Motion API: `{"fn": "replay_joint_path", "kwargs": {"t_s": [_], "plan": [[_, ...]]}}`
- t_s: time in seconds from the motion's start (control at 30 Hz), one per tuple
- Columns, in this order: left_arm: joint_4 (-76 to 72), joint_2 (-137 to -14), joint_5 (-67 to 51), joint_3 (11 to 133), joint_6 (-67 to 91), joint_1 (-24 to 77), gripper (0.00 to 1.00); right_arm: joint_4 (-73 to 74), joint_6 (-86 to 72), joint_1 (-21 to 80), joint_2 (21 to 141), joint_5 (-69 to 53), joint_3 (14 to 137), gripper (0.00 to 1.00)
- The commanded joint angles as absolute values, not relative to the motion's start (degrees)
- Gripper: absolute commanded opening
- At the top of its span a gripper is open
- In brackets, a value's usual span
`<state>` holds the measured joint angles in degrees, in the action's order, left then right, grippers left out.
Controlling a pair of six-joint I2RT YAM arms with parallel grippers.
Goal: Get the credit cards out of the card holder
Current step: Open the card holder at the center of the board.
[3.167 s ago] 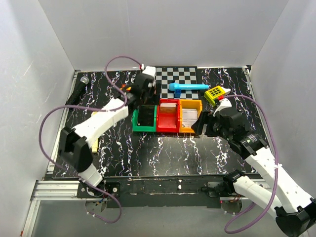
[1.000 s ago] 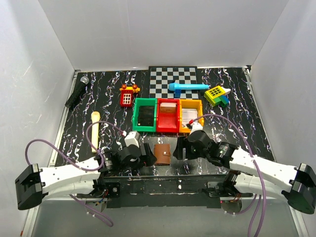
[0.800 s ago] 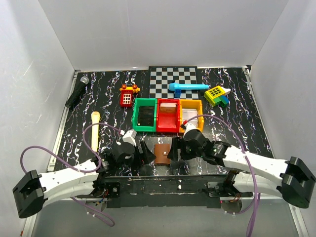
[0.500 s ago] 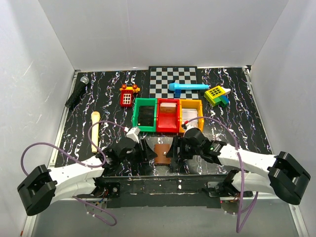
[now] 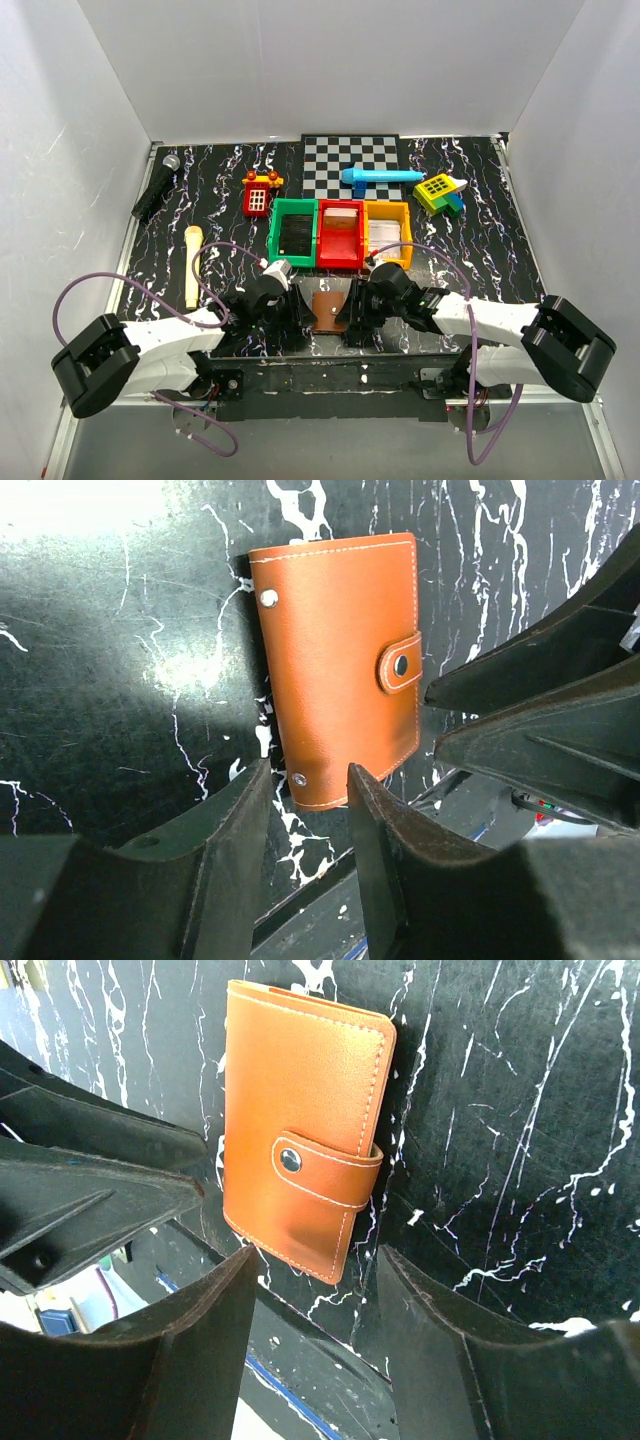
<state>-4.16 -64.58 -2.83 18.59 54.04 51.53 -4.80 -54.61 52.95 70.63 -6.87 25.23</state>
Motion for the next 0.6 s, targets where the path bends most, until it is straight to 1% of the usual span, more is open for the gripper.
{"fn": "replay_joint_path", "kwargs": {"t_s": [0.0,0.23,0.57], "plan": [[-4.92,-65.65,-2.46,20.39,54.40,51.24,0.35,-8.35,-56.07,52.03,71.10,-8.00,24.00,0.58],[-6.86,-65.65,-2.99,20.12,54.84,51.24,0.37,-12.04,-57.31,49.84,72.33,-10.19,21.45,0.55],[-7.21,-68.64,-3.34,20.39,55.46,51.24,0.36,-15.47,-56.69,49.39,75.50,-13.45,22.15,0.47]]}}
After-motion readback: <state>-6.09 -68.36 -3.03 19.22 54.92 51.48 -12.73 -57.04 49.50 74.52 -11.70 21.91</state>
